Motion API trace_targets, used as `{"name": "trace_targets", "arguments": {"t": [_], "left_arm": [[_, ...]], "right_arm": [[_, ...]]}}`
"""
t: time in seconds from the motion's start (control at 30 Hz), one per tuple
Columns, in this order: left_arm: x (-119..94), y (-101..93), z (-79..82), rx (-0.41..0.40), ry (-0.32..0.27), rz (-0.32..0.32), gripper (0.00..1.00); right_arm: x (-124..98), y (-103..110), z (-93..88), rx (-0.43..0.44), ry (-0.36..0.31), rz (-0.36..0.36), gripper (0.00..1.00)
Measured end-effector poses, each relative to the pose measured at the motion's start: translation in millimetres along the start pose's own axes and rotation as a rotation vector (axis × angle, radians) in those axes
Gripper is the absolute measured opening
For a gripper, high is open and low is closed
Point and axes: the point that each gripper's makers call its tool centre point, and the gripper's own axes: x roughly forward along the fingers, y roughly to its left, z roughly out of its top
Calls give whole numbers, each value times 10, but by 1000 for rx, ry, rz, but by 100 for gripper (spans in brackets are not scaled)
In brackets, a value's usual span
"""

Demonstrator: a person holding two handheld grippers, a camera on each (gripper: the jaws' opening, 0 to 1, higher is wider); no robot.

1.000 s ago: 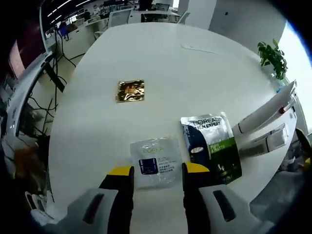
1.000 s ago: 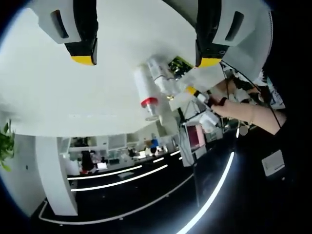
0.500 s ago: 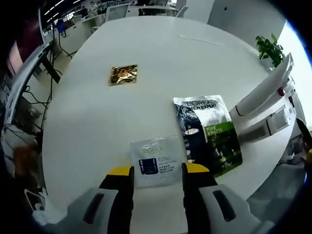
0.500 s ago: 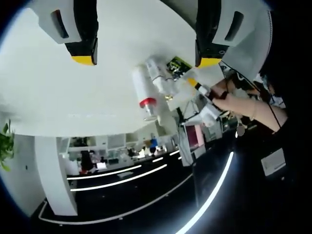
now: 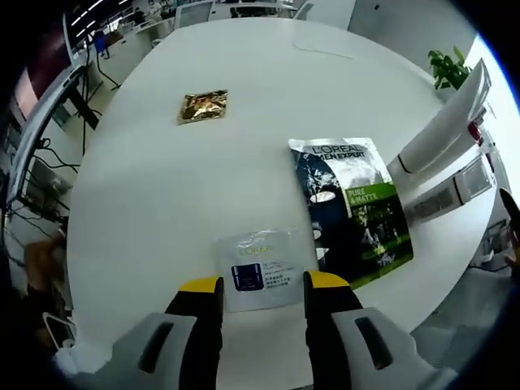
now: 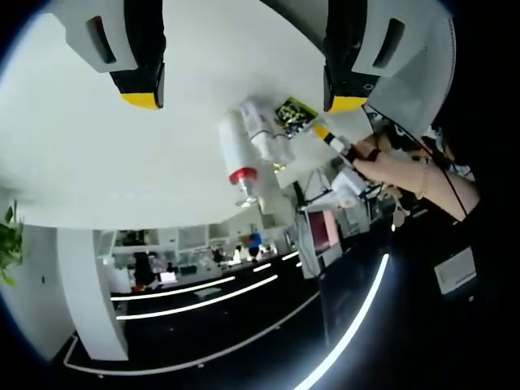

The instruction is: Arrange the skincare products in the storage area until every visible bottle or jar stands upright without overlapping.

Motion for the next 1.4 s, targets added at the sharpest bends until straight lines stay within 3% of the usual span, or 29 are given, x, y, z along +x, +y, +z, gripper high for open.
{"name": "trace_targets", "arguments": {"t": [0.37, 0.63, 0.97, 1.23, 1.4], "left_arm": [[26, -30, -32, 18, 9, -3, 37], [7, -73, -34, -21, -13, -13, 41], [0, -129, -3, -71, -32, -31, 46], [-24, -148, 41, -87, -54, -58, 48], [-39, -150, 62, -110, -64, -72, 49]], "right_arm": [[9, 9, -2, -1, 9, 2, 84], [-149, -230, 74, 57, -28, -44, 85], [-234, -371, 290, 41, -60, -83, 84], [-85, -214, 334, 28, -54, -45, 84], [48, -27, 220, 12, -14, 0, 84]]}}
